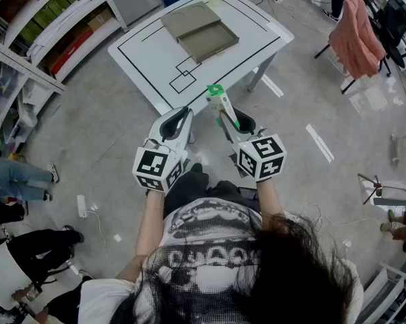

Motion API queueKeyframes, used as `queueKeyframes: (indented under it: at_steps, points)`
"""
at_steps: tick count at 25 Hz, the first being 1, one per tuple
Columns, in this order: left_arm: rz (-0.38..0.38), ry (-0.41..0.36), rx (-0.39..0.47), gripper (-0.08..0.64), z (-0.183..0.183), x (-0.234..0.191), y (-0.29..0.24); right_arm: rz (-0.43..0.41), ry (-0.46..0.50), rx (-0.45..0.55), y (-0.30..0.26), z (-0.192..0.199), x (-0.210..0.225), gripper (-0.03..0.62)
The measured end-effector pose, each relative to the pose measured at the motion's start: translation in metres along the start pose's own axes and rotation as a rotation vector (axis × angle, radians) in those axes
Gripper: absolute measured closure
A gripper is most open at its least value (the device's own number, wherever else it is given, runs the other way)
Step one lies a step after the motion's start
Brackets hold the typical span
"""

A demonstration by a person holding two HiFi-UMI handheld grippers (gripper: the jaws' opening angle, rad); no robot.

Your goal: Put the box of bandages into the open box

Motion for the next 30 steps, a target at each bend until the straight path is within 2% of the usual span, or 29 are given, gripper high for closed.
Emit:
queueKeyframes:
  at_steps: [15,30]
  points:
    - [0.015,0.005,-0.025,0.56,0.001,-0.02,-0.017,0.018,-0.05,-0.011,-0.023,0.001,0.01,0.499]
    - [0.072,-0.005,-0.015,0.56,-0.012,-0.081,-0.043,0.07,-0.07,-0.012,-0.079,-0.012,0.012,0.499]
Point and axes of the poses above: the fingertips, and each gripper's own axes: y backward along the fingers, x to its right, z out of its underside, the point moved 4 cm from there along y, backward along the fingers, and after that the axes turned 4 degrees about y, right-handed, at the moved point
